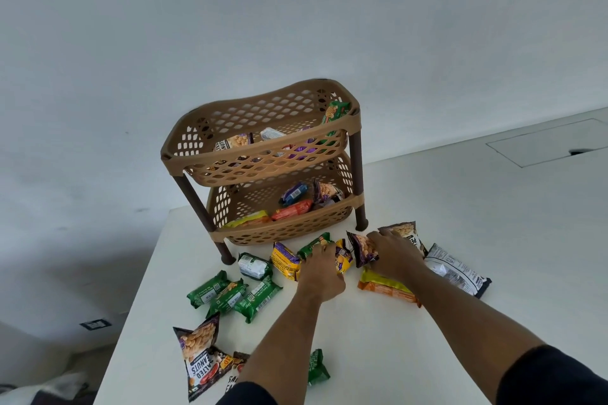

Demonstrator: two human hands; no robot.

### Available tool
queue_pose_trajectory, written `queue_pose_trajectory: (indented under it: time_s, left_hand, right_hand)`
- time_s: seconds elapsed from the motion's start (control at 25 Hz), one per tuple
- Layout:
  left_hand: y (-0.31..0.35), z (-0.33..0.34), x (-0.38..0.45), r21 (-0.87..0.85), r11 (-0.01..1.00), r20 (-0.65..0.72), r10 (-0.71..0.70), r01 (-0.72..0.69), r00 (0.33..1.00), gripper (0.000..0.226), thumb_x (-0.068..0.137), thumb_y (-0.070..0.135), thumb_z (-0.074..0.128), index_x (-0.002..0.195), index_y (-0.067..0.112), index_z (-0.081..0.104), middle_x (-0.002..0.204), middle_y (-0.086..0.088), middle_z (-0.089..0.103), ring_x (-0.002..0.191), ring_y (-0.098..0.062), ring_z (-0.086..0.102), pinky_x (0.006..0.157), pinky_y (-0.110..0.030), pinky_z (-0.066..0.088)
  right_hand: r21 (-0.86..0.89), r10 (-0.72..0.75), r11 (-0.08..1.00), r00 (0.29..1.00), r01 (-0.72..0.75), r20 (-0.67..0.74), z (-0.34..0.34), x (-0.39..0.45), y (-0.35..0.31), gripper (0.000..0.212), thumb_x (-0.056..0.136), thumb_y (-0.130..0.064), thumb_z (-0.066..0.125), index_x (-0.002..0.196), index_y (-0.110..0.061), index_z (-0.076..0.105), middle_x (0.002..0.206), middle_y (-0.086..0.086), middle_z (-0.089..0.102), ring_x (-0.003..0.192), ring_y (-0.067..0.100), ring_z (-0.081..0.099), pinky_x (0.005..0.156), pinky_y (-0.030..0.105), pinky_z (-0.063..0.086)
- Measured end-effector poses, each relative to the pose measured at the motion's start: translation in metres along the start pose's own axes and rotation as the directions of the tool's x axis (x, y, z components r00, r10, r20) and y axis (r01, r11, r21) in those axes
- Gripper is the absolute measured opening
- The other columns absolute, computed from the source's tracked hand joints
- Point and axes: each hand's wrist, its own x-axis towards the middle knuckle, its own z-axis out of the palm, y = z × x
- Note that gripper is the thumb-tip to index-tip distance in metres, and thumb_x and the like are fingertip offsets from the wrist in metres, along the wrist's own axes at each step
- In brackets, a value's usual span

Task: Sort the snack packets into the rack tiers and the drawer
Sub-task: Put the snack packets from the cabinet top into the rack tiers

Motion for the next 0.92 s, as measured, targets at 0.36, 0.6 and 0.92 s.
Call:
queue_pose_trajectory:
  time_s: [0.36, 0.6, 0.92]
  left_hand:
    - [-0.008, -0.011, -0.011, -0.171, 0.985, -0.118, -0.007, -0.014, 0.993, 0.066, 0.068, 0.032, 0.068, 0.131, 0.020, 0.054, 0.118, -0.003, 0.065, 0.109, -0.027, 0.060, 0.091, -0.040, 0.053]
    - [-0.019, -0.042, -0.020, -0.273, 0.958, -0.281, 0.004, -0.084, 0.960, 0.044, 0.072, 0.038, 0.064, 0.113, 0.024, 0.059, 0.103, 0.004, 0.064, 0.095, -0.015, 0.059, 0.079, -0.035, 0.056]
    - [-0.058, -0.103, -0.027, -0.478, 0.865, -0.585, -0.186, -0.151, 0.790, 0.018, 0.084, 0.034, 0.054, 0.092, 0.019, 0.056, 0.073, 0.002, 0.056, 0.064, -0.015, 0.052, 0.053, -0.031, 0.042]
  right_hand:
    - [0.046, -0.047, 0.998, 0.996, 0.051, -0.078, -0.001, 0.006, -0.003, 0.048, 0.081, -0.041, 0.071, 0.124, -0.020, 0.060, 0.114, 0.002, 0.063, 0.111, 0.022, 0.058, 0.086, 0.036, 0.050]
    - [0.178, -0.097, 0.974, 0.967, 0.141, -0.235, -0.012, 0.007, -0.008, 0.049, 0.074, -0.045, 0.079, 0.115, -0.020, 0.067, 0.102, 0.000, 0.068, 0.091, 0.021, 0.062, 0.067, 0.029, 0.046]
    - [0.284, -0.361, 0.803, 0.806, 0.524, -0.469, -0.044, 0.014, -0.053, 0.052, 0.071, -0.029, 0.084, 0.119, -0.015, 0.070, 0.115, 0.003, 0.073, 0.106, 0.017, 0.063, 0.078, 0.026, 0.049]
